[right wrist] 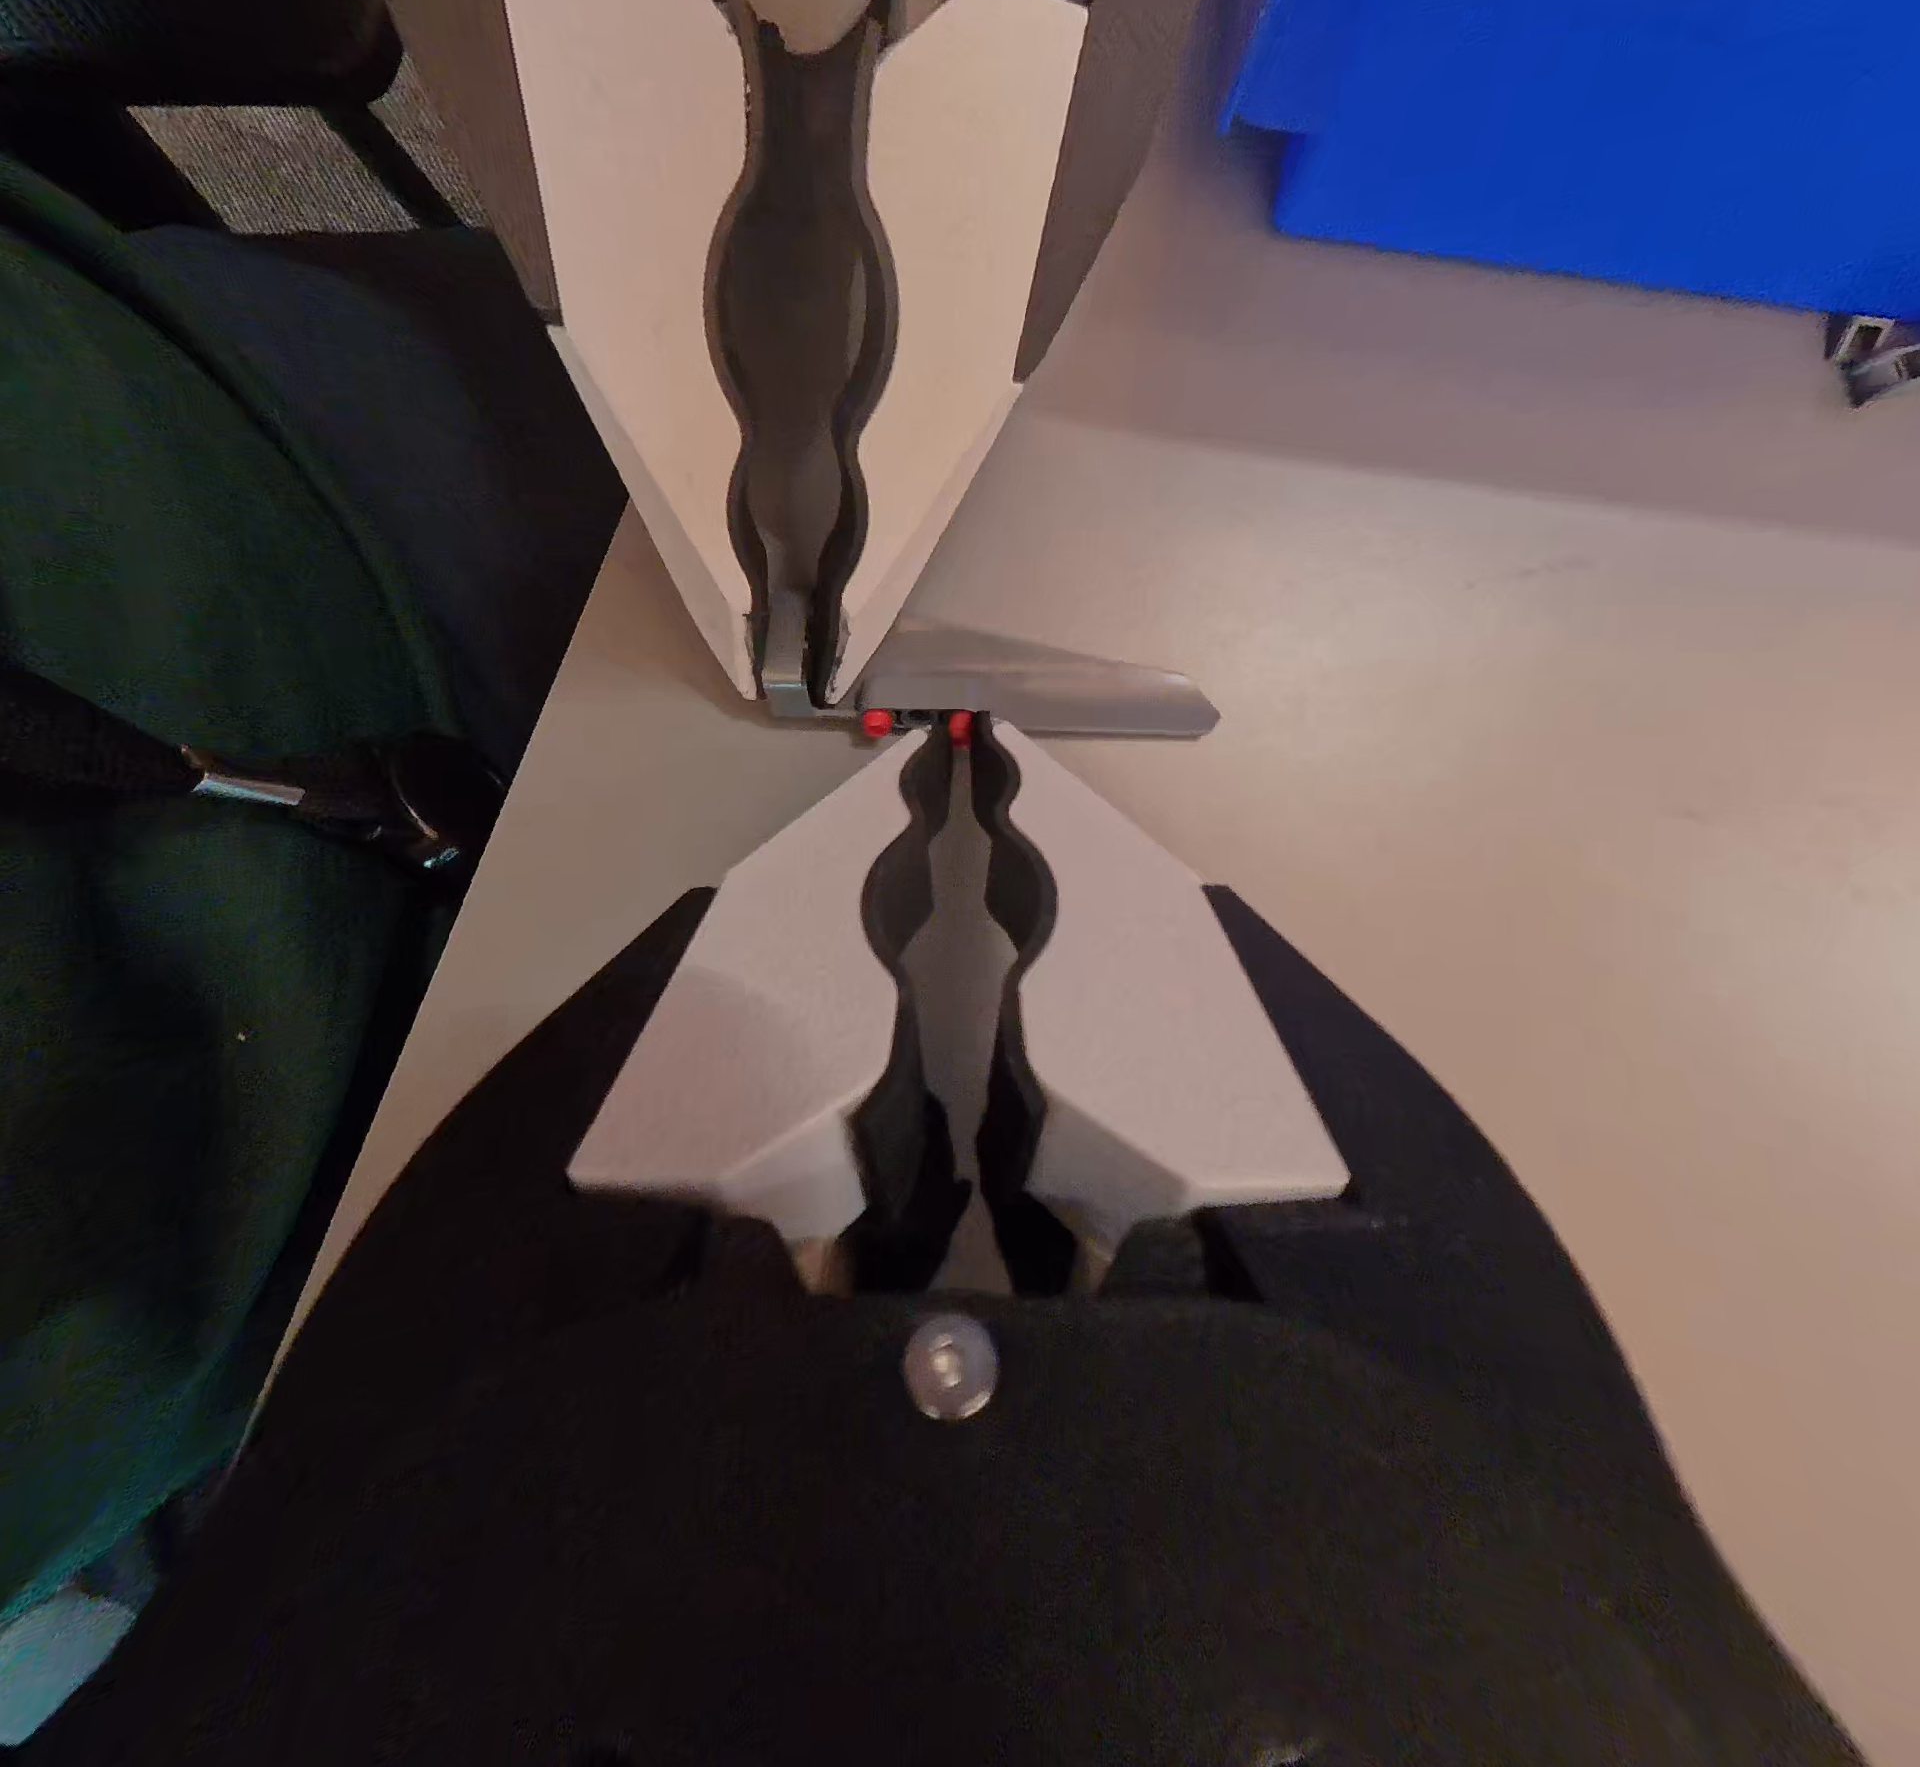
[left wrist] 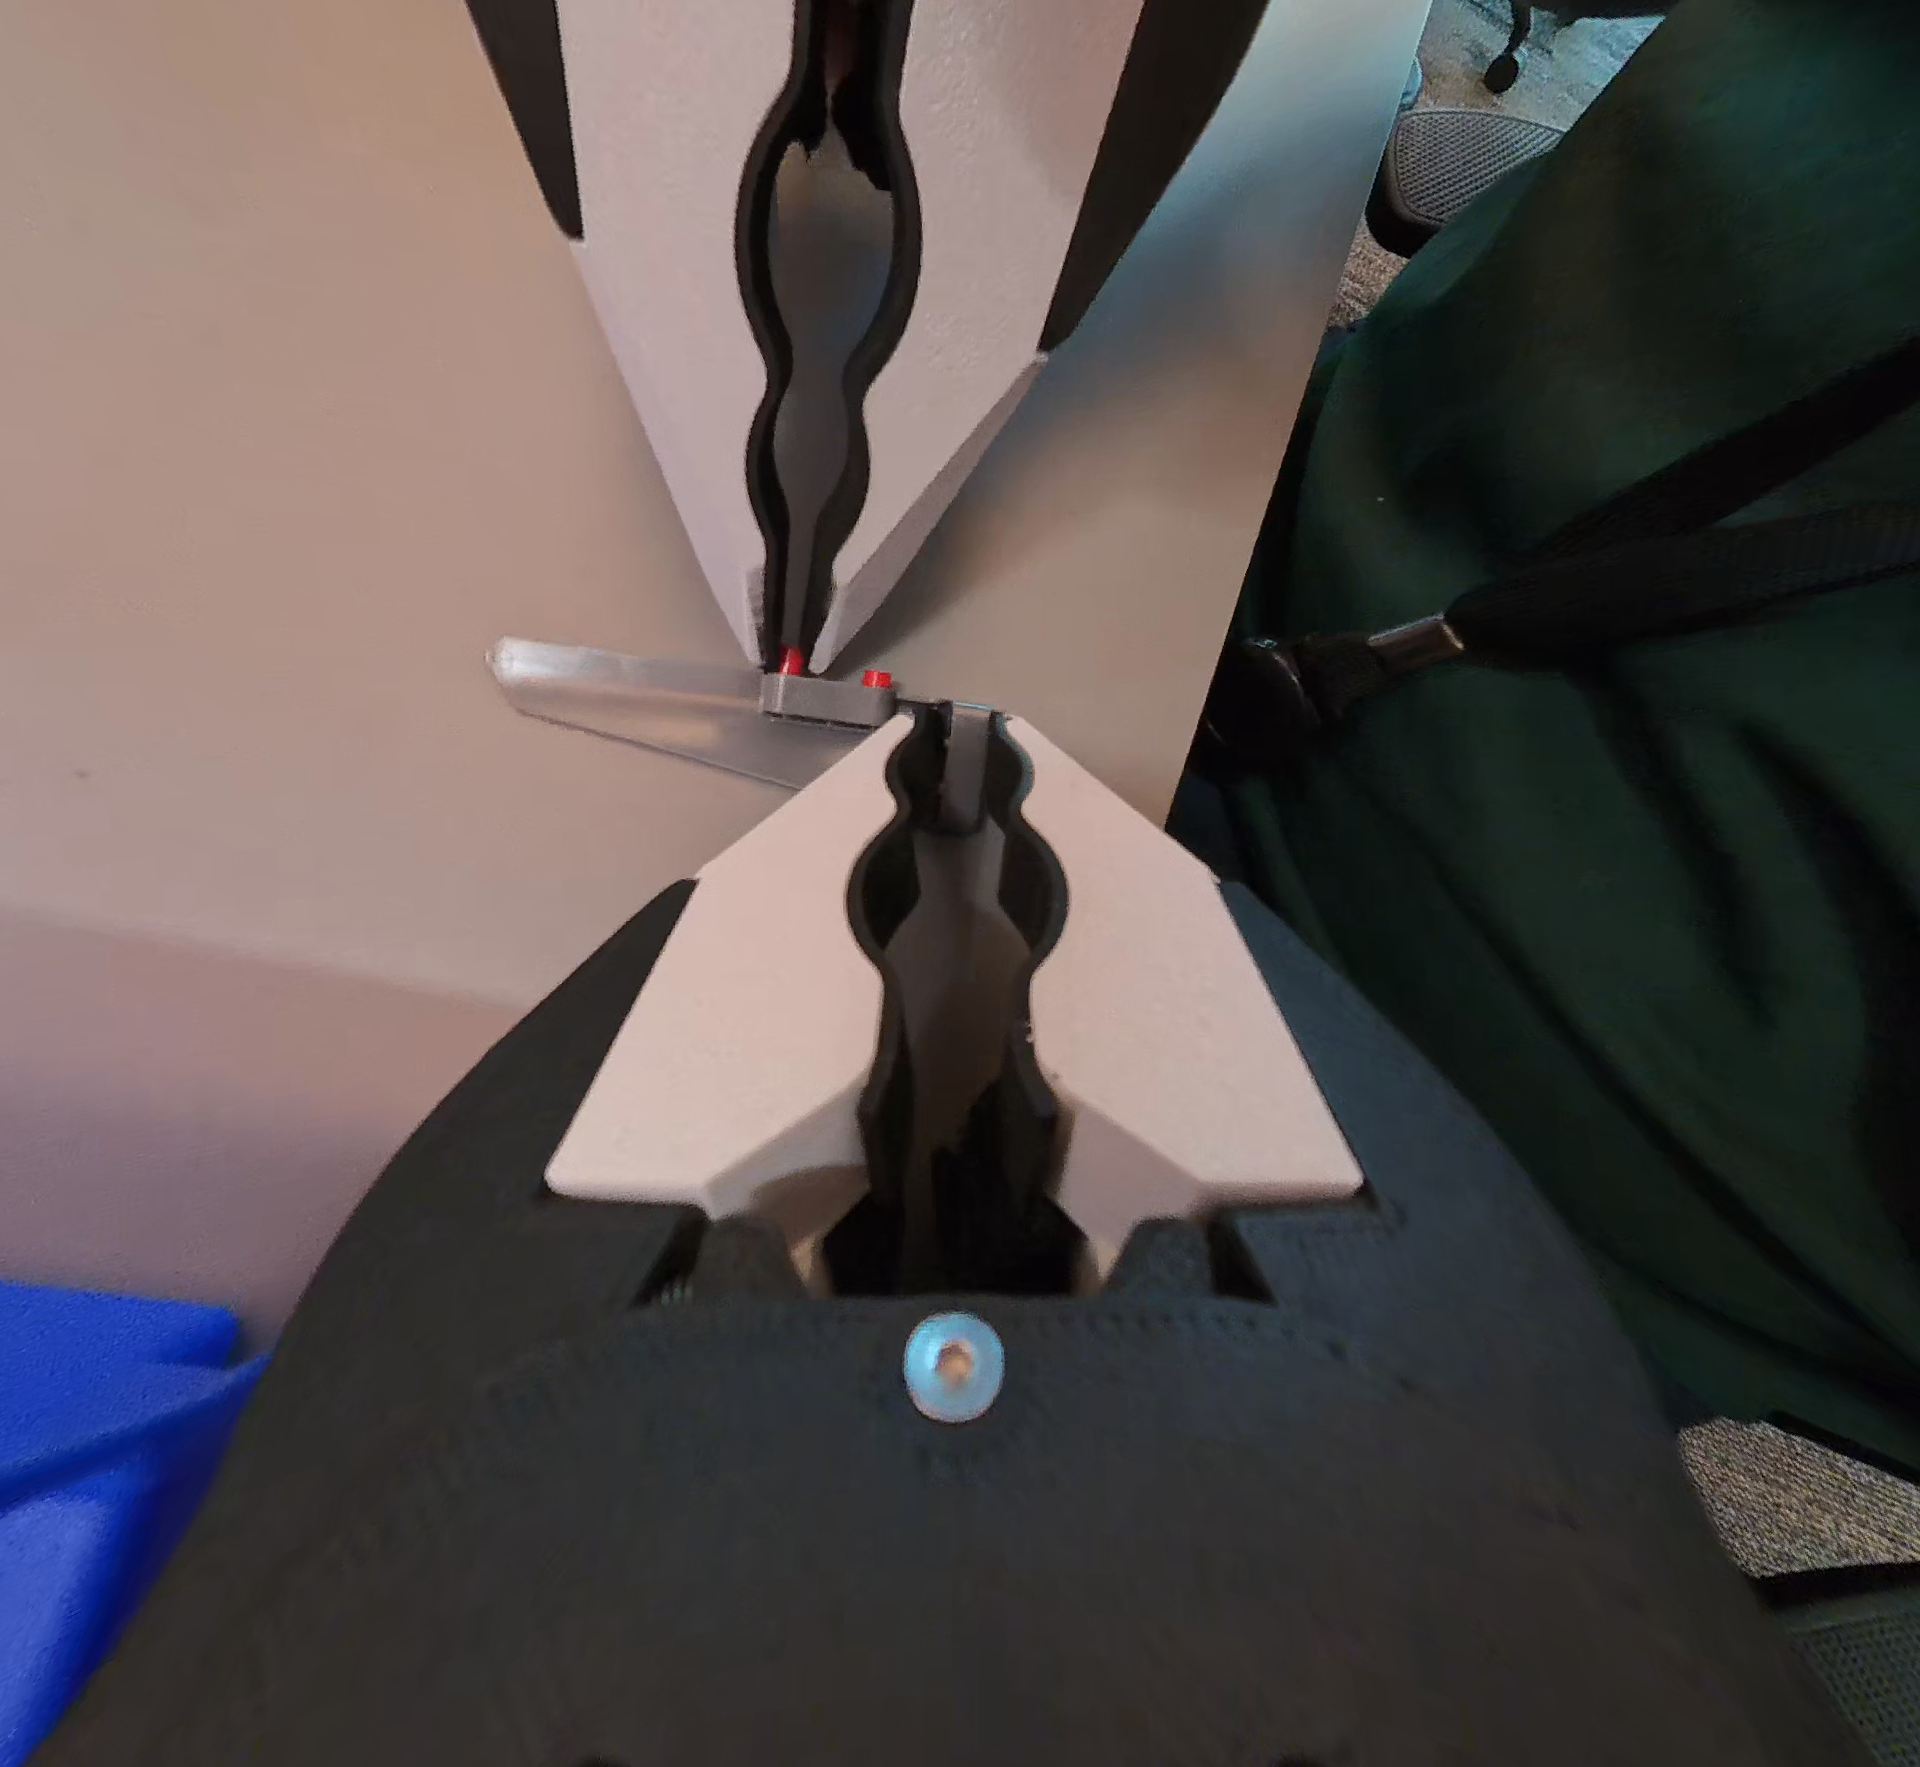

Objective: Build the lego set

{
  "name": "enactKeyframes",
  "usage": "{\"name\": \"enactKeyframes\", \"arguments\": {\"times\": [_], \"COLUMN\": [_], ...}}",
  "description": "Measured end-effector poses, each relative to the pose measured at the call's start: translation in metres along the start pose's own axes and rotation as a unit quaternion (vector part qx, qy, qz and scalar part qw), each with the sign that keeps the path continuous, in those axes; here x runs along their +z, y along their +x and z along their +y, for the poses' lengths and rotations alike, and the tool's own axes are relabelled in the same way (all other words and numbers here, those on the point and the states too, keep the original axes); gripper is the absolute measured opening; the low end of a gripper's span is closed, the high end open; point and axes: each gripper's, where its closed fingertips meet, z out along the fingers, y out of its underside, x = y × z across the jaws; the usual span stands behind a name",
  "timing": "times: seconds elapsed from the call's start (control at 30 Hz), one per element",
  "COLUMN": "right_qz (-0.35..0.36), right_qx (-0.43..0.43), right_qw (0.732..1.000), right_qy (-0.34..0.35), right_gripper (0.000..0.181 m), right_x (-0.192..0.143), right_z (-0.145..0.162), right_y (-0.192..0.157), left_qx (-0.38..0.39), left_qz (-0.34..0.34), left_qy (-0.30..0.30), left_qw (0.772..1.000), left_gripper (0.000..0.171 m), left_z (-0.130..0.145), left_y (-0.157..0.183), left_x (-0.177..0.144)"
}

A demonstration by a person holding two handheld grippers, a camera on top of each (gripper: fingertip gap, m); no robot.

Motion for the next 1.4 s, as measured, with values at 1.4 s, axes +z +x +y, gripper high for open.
{"name": "enactKeyframes", "arguments": {"times": [1.4], "right_qz": [-0.26], "right_qx": [-0.201], "right_qw": [0.939], "right_qy": [-0.101], "right_gripper": [0.012], "right_x": [-0.004], "right_z": [0.008], "right_y": [-0.022], "left_qx": [0.048], "left_qz": [0.075], "left_qy": [-0.036], "left_qw": [0.995], "left_gripper": [0.008], "left_z": [0.003], "left_y": [0.015], "left_x": [0.002]}}
